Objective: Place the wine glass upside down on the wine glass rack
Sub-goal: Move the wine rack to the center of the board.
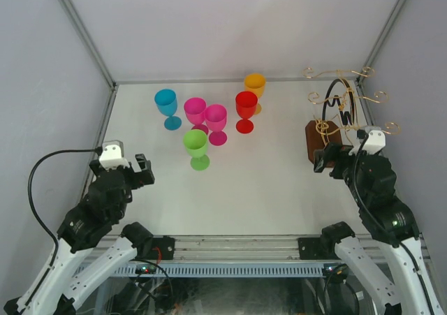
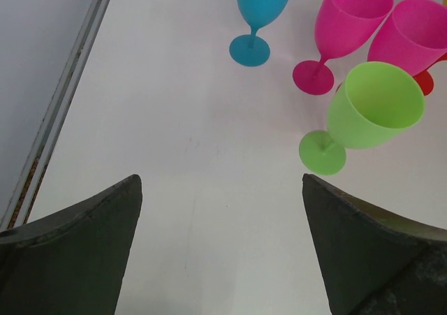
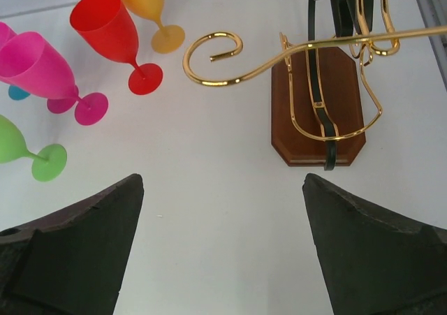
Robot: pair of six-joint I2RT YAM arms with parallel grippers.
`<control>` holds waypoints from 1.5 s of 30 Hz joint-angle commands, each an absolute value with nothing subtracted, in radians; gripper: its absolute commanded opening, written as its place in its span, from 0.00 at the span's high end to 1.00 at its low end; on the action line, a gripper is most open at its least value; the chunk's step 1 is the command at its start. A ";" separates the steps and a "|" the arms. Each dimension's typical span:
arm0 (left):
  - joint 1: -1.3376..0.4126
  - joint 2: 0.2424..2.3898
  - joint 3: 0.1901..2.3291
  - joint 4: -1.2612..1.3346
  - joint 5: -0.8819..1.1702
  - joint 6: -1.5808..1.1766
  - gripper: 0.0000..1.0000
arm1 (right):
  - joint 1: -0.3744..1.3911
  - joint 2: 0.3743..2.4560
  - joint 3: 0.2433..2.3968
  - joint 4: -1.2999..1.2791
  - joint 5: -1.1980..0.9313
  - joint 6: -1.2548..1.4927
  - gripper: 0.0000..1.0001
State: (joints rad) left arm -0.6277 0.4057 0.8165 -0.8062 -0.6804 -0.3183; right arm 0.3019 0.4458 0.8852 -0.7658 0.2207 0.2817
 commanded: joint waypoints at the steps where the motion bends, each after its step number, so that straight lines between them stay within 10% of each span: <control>1: -0.631 0.412 0.894 -0.820 -0.688 -0.345 0.00 | 0.293 0.557 1.008 -0.811 0.249 0.266 0.04; 18: -0.632 0.424 0.954 -0.878 -0.623 -0.365 0.00 | 0.165 0.954 1.546 -0.933 0.246 0.240 0.00; 45: -0.632 0.404 0.897 -0.801 -0.508 -0.287 0.00 | -0.098 1.295 1.735 -0.977 0.116 0.163 0.14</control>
State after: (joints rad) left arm -0.6300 0.4232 0.9154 -0.8635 -0.5365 -0.3225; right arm -0.0883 1.2541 1.6688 -0.9543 0.0948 0.2050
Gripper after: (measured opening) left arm 0.997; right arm 0.884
